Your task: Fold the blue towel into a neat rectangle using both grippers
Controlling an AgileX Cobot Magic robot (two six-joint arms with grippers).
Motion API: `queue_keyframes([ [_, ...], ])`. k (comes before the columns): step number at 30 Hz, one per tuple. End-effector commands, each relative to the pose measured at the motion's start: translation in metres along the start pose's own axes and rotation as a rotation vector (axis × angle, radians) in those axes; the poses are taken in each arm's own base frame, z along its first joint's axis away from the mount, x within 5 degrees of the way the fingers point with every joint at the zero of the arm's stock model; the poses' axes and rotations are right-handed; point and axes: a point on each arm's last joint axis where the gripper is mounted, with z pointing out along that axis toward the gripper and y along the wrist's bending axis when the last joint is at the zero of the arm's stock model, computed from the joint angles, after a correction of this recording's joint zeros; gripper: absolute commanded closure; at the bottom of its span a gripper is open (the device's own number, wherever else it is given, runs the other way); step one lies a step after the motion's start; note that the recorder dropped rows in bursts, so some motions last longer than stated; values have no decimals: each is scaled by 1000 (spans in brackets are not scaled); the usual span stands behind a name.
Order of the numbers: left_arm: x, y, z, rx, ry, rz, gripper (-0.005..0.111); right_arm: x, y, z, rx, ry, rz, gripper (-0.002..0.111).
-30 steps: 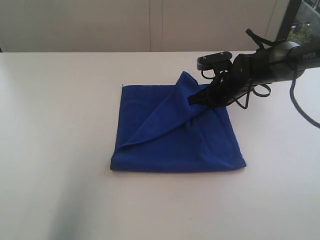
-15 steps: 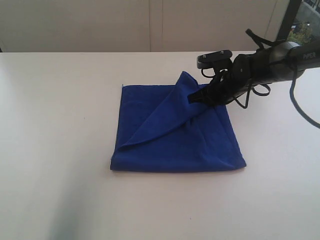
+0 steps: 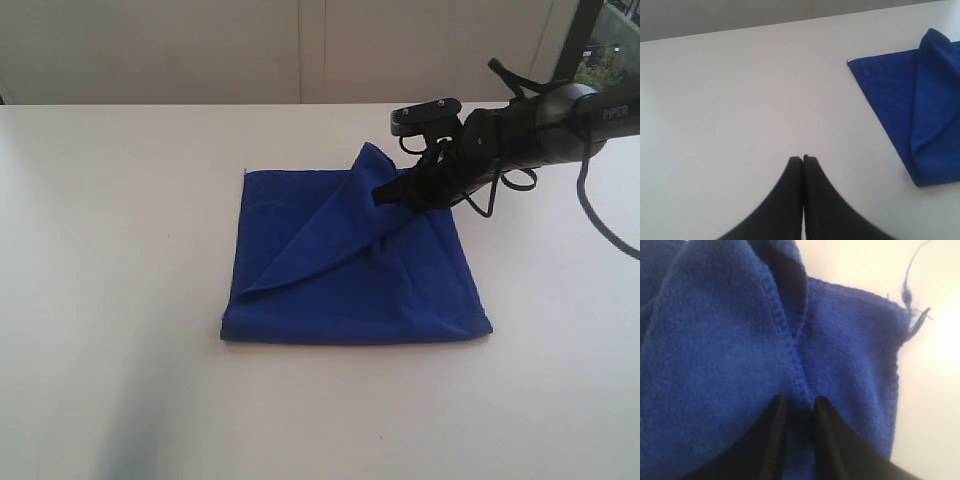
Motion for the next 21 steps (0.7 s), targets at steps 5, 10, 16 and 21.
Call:
queue_keyframes([
  [5,2,-1,0,5,2,-8,107,-3,6,-1,-7,-20,-9,88],
  [10,2,-1,0,5,2,-8,107,-3,6,-1,-7,-20,-9,94],
  [16,2,-1,0,5,2,-8,107,-3,6,-1,-7,-24,-11,108],
  [21,2,-1,0,5,2,-8,107,-7,7,-6,-8,-39,-13,108],
])
